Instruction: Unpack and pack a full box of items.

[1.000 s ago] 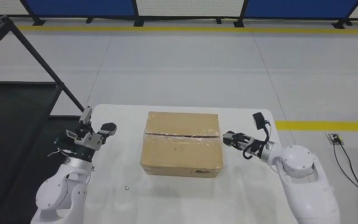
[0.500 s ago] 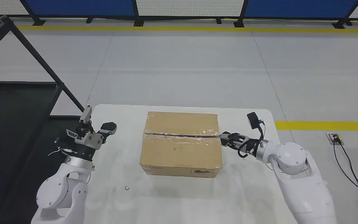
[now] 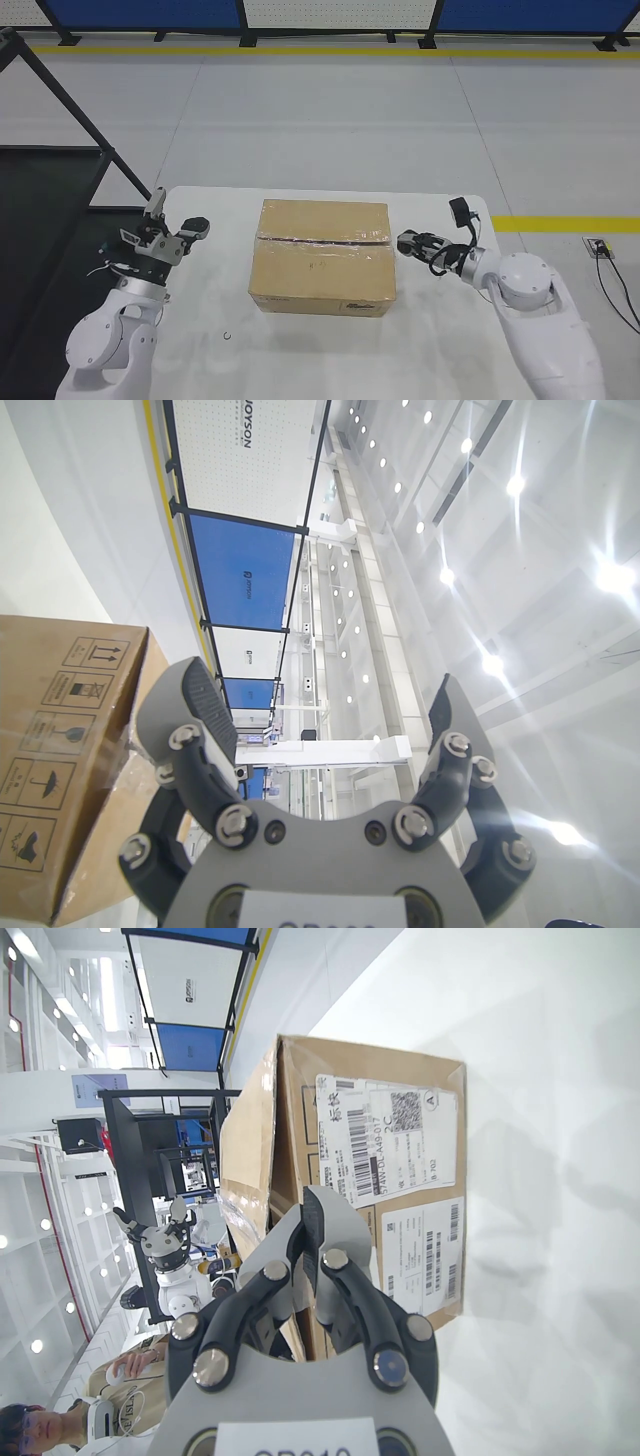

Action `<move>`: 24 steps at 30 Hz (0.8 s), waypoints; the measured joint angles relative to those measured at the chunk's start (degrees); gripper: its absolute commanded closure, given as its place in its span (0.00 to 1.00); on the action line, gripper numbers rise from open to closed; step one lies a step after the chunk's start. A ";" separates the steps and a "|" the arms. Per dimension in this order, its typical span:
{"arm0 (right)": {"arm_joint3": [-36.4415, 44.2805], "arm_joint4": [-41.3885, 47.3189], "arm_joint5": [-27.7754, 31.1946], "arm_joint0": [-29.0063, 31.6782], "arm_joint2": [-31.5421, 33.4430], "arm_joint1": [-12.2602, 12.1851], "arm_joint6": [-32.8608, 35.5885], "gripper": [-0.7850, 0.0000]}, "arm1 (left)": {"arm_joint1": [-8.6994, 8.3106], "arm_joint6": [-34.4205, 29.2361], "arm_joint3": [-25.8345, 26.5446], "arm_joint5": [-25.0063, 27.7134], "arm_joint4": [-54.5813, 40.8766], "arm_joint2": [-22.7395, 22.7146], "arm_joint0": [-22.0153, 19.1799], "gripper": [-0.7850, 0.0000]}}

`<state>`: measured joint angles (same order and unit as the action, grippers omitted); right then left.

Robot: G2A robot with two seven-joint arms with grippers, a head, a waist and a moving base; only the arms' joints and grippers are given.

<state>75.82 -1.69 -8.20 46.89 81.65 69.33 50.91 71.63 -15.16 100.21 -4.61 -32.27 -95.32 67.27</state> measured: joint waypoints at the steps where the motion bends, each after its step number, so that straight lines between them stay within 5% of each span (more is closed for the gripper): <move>1: 0.49 0.84 0.40 0.53 1.13 -0.21 -0.23 1.00 | -0.02 0.03 -0.08 -0.14 0.03 0.08 -0.18 0.00; 4: 2.03 3.07 1.77 2.18 4.38 -0.77 -0.75 0.98 | -0.08 -0.13 -0.25 -0.69 0.21 0.35 -0.85 0.00; 5: 2.54 3.76 2.29 2.72 5.29 -0.92 -1.02 0.75 | -0.10 -0.25 -0.32 -0.88 0.30 0.44 -1.12 0.00; 7: 3.62 5.00 3.66 4.02 7.20 -1.18 -2.61 0.00 | -0.16 -0.48 -0.59 -1.31 0.44 0.57 -1.88 0.00; 16: 4.82 3.80 5.42 5.29 7.92 -1.42 -4.47 0.00 | -0.66 -2.54 -4.79 -3.85 1.37 0.30 -6.39 0.00; 17: 4.82 3.80 5.42 5.29 7.92 -1.42 -4.47 0.29 | -0.71 -2.77 -5.41 -4.02 1.56 0.30 -6.76 0.00; 24: 4.82 3.80 5.42 5.30 7.92 -1.42 -4.47 0.02 | -0.72 -2.82 -5.51 -4.06 1.62 0.32 -6.80 0.00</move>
